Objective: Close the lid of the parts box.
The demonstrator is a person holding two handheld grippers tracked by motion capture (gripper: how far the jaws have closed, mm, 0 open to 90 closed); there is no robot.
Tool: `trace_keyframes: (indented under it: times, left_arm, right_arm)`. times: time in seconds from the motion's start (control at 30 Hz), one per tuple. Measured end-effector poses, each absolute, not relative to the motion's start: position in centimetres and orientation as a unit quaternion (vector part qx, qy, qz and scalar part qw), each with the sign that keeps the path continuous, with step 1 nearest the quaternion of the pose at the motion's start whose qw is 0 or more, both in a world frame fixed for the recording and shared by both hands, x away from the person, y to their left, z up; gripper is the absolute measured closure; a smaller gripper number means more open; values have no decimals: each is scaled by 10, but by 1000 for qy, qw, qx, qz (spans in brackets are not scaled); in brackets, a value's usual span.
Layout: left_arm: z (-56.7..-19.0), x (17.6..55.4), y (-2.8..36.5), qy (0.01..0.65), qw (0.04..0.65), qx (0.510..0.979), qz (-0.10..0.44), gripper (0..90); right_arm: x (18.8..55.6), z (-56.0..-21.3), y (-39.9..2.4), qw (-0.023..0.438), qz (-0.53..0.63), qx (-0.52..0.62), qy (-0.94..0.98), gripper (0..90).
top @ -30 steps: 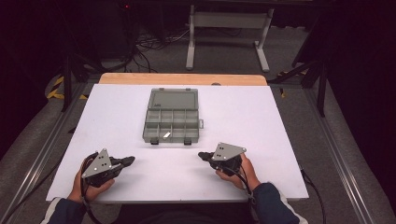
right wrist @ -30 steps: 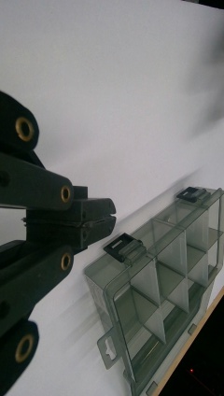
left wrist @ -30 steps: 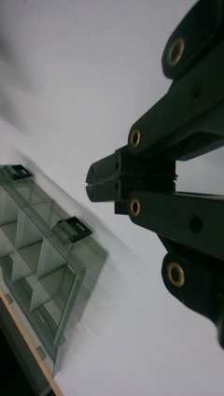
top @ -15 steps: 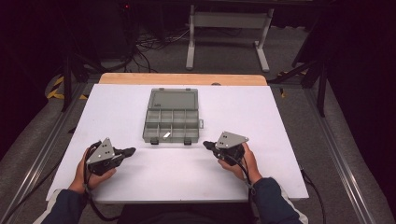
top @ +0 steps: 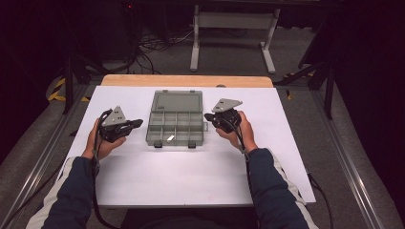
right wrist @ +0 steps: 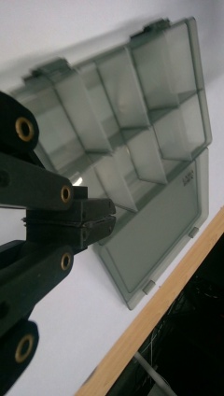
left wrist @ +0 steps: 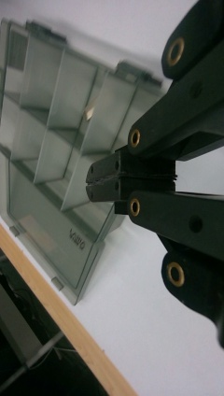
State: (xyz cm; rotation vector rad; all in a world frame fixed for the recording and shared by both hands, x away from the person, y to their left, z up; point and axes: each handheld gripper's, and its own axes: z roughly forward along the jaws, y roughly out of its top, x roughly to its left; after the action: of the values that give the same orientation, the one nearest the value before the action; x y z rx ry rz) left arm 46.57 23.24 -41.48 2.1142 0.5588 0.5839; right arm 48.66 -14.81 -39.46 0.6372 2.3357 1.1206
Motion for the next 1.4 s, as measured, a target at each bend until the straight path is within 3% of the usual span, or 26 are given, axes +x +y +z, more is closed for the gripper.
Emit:
trace_keyframes:
  times: [0.43, 0.77, 1.4]
  left_arm:
    - [-403, 524, 216, 255, 402, 848, 233, 900]
    - [-418, 557, 211, 295, 390, 842, 228, 900]
    - [-453, 579, 208, 331, 341, 858, 196, 900]
  right_arm:
    - [539, -386, -137, 231, 395, 272, 847, 900]
    - [577, -402, -145, 204, 371, 331, 843, 900]
    - [601, -431, -126, 202, 284, 315, 883, 900]
